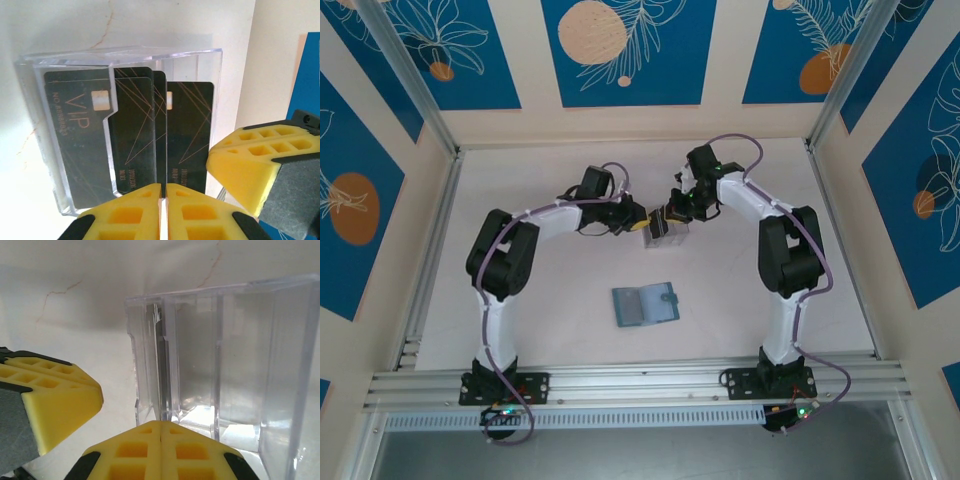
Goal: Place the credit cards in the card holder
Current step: Pick up the credit card from the storage box.
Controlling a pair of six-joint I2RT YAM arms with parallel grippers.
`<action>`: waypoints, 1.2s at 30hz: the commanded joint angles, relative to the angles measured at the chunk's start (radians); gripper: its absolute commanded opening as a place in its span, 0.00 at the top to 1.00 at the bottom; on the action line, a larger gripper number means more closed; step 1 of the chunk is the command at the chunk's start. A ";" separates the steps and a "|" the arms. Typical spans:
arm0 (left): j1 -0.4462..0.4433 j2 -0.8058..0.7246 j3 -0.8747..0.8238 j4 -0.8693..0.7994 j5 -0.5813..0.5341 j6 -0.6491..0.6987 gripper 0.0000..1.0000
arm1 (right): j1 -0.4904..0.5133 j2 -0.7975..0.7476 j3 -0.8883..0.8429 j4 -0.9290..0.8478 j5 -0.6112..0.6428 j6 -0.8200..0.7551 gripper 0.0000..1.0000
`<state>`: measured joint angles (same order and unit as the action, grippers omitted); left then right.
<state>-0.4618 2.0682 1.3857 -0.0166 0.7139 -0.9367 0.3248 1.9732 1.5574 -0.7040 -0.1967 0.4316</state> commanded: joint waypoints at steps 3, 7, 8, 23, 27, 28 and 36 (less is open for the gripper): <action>0.011 -0.070 -0.037 -0.019 0.004 0.032 0.89 | -0.005 -0.036 0.007 -0.032 0.032 0.009 1.00; 0.011 -0.092 -0.059 -0.051 -0.009 0.067 0.89 | -0.002 -0.059 -0.005 -0.025 0.034 0.016 1.00; 0.012 -0.094 -0.063 -0.059 -0.011 0.075 0.89 | 0.000 -0.066 -0.003 -0.029 0.037 0.015 1.00; 0.011 -0.119 -0.142 -0.057 -0.018 0.107 0.88 | -0.006 -0.126 0.002 -0.050 0.053 0.008 1.00; 0.012 -0.126 -0.153 -0.054 -0.016 0.107 0.88 | -0.002 -0.129 0.001 -0.055 0.056 0.007 1.00; 0.010 -0.129 -0.156 -0.055 -0.017 0.109 0.88 | 0.003 -0.134 -0.002 -0.055 0.061 0.007 1.00; 0.008 -0.206 -0.205 -0.110 -0.039 0.165 0.88 | 0.058 -0.227 -0.078 -0.045 0.075 0.024 1.00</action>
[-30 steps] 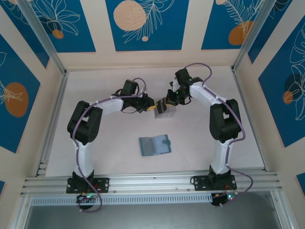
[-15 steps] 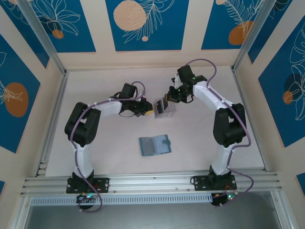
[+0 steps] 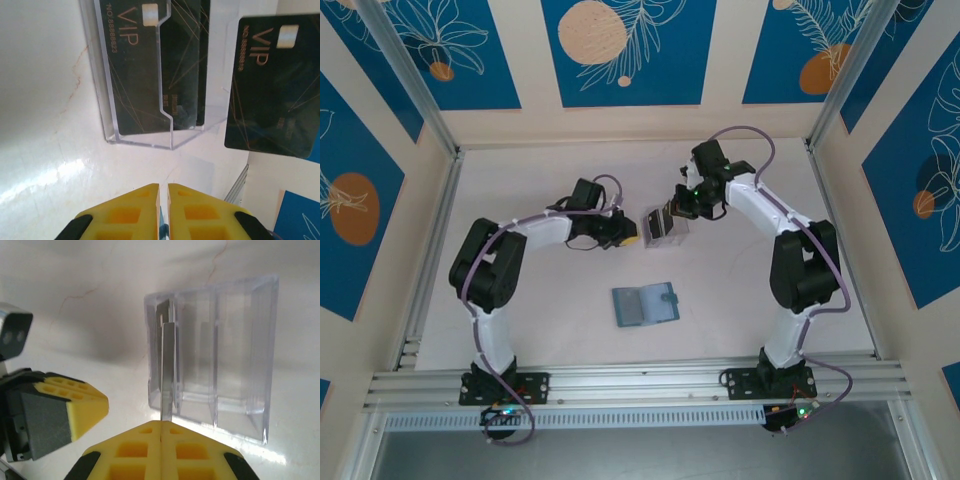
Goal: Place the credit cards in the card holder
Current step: Pick up the credit card from the storage box, then insert the credit card into the card slot.
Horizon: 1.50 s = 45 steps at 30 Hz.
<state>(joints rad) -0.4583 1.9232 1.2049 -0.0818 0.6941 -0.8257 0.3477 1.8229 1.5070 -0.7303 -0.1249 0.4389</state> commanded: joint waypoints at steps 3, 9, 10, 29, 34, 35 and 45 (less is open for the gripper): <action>-0.003 -0.108 -0.069 -0.090 -0.035 0.102 0.87 | 0.078 -0.127 -0.076 -0.012 0.010 0.029 1.00; -0.038 -0.197 -0.163 -0.182 -0.088 0.191 0.87 | 0.180 -0.239 -0.189 0.000 0.042 0.071 1.00; -0.046 -0.216 -0.190 -0.185 -0.097 0.196 0.86 | 0.199 -0.255 -0.214 0.003 0.048 0.083 1.00; -0.239 -0.314 -0.356 -0.200 -0.252 0.187 0.86 | 0.461 -0.340 -0.513 0.099 0.182 0.286 1.00; -0.246 -0.298 -0.381 -0.198 -0.266 0.195 0.86 | 0.467 -0.316 -0.519 0.123 0.183 0.302 1.00; -0.246 -0.296 -0.386 -0.194 -0.268 0.195 0.86 | 0.468 -0.313 -0.515 0.124 0.183 0.302 1.00; -0.253 -0.287 -0.409 -0.207 -0.299 0.212 0.86 | 0.484 -0.275 -0.505 0.143 0.180 0.314 1.00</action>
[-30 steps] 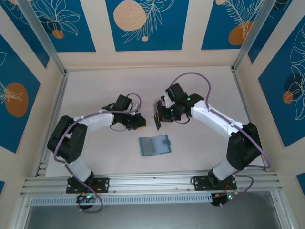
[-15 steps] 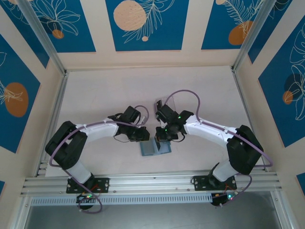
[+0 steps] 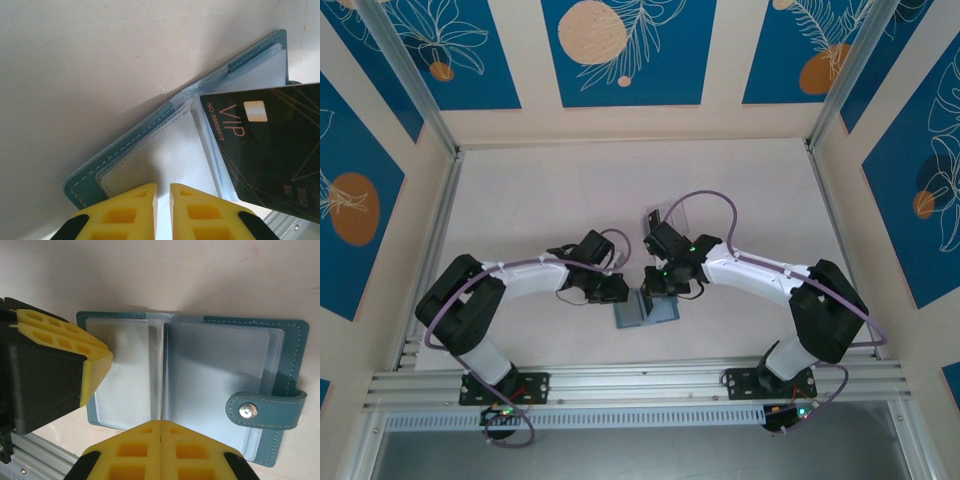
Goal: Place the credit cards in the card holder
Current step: Insert the credit card into the card slot.
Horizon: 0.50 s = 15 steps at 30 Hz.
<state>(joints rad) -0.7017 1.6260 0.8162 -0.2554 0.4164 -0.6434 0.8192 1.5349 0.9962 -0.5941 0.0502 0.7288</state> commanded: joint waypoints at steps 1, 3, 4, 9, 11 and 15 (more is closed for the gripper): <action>-0.009 0.013 -0.022 -0.033 -0.023 0.029 0.86 | 0.014 0.015 0.004 0.009 0.005 0.026 1.00; -0.010 0.019 -0.022 -0.030 -0.023 0.028 0.86 | 0.020 0.019 0.001 0.010 0.011 0.028 1.00; -0.010 0.021 -0.024 -0.025 -0.021 0.027 0.86 | 0.019 0.022 0.001 0.006 0.013 0.029 1.00; -0.010 0.033 -0.025 -0.014 -0.016 0.022 0.86 | 0.027 0.025 -0.005 0.006 0.018 0.032 1.00; -0.010 0.038 -0.023 -0.012 -0.014 0.021 0.86 | 0.029 0.029 -0.005 0.005 0.019 0.032 1.00; -0.010 0.044 -0.023 -0.006 -0.011 0.020 0.86 | 0.029 0.030 -0.011 0.014 0.008 0.031 0.89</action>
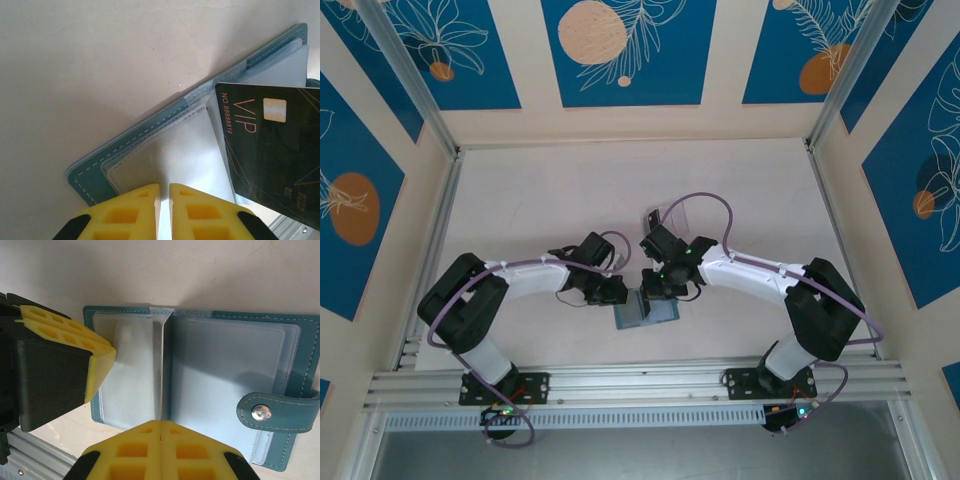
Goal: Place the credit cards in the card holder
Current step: Insert the credit card into the card slot.
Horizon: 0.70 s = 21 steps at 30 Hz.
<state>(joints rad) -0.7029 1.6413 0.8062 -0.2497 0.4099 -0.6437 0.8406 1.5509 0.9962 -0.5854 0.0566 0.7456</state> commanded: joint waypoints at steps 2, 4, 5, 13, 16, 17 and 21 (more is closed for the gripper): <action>-0.009 0.032 -0.013 -0.010 -0.003 0.020 0.86 | 0.008 0.018 -0.010 0.005 0.001 0.012 0.87; -0.010 0.031 -0.014 -0.008 -0.002 0.018 0.86 | 0.007 0.023 -0.008 0.006 -0.001 0.011 0.83; -0.009 0.031 -0.015 -0.007 -0.002 0.017 0.86 | 0.007 0.026 -0.008 0.007 -0.005 0.011 0.82; -0.009 0.027 -0.015 -0.011 -0.002 0.018 0.86 | 0.006 0.043 0.001 0.005 0.000 0.003 0.90; -0.008 0.020 -0.012 -0.020 0.001 0.021 0.87 | 0.005 0.040 0.005 -0.008 0.012 -0.002 0.99; -0.007 0.015 -0.012 -0.020 0.006 0.024 0.87 | 0.004 0.038 0.006 -0.013 0.017 -0.004 1.00; 0.004 -0.006 -0.015 -0.006 0.052 0.028 0.86 | -0.011 -0.005 -0.016 -0.019 0.024 -0.015 1.00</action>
<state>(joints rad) -0.7021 1.6455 0.8062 -0.2432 0.4248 -0.6434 0.8379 1.5852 0.9962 -0.5800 0.0681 0.7471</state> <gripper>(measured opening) 0.138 0.068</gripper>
